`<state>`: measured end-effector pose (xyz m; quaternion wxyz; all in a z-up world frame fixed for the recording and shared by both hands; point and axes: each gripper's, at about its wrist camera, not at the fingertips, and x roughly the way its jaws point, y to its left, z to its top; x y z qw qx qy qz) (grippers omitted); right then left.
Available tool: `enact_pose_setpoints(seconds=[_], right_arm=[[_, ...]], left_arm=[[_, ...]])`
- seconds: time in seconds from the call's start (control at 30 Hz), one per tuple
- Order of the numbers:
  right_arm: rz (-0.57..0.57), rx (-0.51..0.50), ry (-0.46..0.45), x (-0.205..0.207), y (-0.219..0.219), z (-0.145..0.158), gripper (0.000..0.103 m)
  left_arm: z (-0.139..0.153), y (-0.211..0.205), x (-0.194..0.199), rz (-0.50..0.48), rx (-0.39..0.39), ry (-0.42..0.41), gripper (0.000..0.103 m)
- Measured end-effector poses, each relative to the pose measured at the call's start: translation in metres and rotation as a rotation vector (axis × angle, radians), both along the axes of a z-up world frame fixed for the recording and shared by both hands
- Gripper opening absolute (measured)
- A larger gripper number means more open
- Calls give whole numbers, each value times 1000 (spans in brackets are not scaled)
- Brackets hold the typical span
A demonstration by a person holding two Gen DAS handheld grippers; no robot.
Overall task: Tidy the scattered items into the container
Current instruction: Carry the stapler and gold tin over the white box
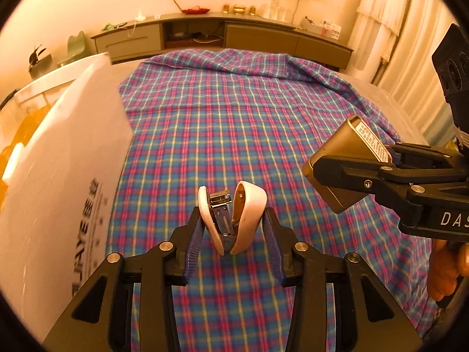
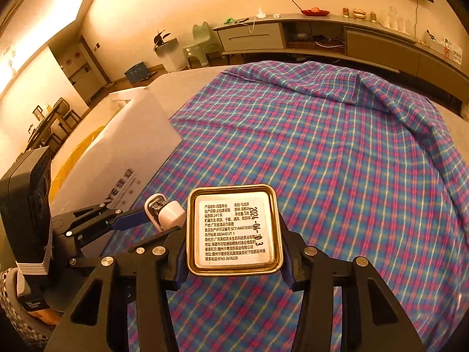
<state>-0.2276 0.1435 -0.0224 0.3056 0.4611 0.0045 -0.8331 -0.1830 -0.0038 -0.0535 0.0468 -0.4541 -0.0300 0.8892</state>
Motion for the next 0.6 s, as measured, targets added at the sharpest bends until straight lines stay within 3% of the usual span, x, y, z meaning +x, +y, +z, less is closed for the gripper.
enact_pose_setpoints(seconds=[0.6], right_arm=[[-7,-82,-2,75,-5,11,50]], left_arm=[[2,-10,76,-32,13,-25,42]])
